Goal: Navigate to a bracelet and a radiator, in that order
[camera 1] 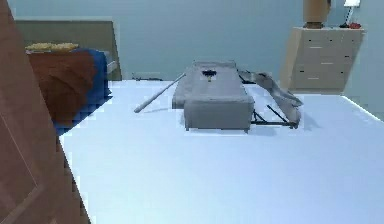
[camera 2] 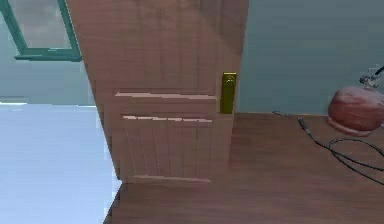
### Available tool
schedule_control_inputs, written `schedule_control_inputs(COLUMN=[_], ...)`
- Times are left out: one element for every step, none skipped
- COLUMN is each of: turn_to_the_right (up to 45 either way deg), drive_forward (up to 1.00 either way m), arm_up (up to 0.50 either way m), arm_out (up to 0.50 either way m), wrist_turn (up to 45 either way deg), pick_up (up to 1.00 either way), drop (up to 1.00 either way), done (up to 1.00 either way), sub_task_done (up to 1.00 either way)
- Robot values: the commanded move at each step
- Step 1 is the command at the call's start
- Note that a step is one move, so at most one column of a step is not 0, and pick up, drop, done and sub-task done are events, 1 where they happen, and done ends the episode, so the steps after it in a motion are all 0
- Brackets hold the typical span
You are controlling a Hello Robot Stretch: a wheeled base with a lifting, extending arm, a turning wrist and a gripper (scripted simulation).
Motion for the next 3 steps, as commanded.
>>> schedule_control_inputs(turn_to_the_right=[-15.0,0.0,0.0], drive_forward=[0.00,1.00,0.30], arm_up=[0.00,0.00,0.00], arm_out=[0.00,0.00,0.00], wrist_turn=[0.0,0.0,0.0], pick_up=[0.00,0.00,0.00], drop=[0.00,0.00,0.00], done=[0.00,0.00,0.00], sub_task_done=[0.00,0.00,0.00])
